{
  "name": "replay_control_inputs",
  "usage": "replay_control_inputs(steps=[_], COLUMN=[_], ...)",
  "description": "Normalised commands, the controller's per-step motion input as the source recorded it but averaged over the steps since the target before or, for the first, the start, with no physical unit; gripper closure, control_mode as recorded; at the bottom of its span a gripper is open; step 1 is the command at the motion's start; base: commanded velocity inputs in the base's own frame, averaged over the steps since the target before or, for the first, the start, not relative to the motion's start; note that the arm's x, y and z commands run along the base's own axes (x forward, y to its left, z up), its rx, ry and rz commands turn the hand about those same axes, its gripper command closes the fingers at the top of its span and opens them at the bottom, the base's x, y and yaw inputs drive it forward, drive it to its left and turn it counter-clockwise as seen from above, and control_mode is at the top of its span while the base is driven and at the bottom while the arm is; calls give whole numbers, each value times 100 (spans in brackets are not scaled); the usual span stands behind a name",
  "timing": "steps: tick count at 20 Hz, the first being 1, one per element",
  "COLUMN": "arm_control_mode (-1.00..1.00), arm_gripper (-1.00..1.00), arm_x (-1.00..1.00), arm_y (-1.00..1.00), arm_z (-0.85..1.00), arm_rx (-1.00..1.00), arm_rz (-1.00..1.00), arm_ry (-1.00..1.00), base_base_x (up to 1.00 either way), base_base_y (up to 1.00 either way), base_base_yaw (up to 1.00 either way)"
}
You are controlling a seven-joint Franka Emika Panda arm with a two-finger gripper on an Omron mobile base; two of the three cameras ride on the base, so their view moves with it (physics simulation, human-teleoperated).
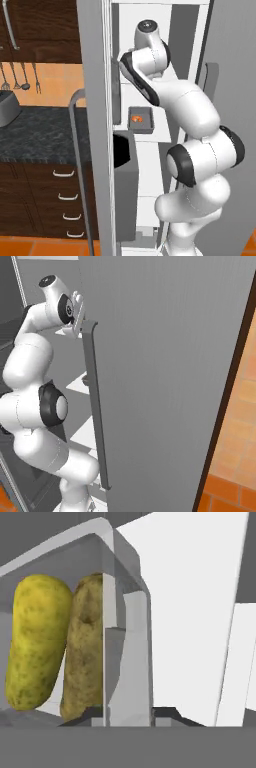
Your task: Take the meat container that has the shrimp and place it on the second highest rack of the freezer. Then take the vegetable container that has the potato and cucumber and place it on the highest rack of the freezer.
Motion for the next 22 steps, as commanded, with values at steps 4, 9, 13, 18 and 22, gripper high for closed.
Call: replay_control_inputs(steps=[4, 9, 13, 18, 22], arm_control_mode=[-100, -100, -100, -100, -100], arm_gripper=[-100, -100, -100, -100, -100], arm_x=[-48, -100, -100, -100, -100], arm_y=[6, 0, 0, 0, 0], arm_z=[-5, -1, 1, -18, -71], arm_rx=[-3, 0, 1, 5, 1], arm_rz=[-1, 0, 0, 0, 0], arm_ry=[-5, -31, -31, -7, -6], base_base_x=[0, 0, 0, 0, 0], base_base_y=[0, 0, 0, 0, 0], base_base_yaw=[0, 0, 0, 0, 0])
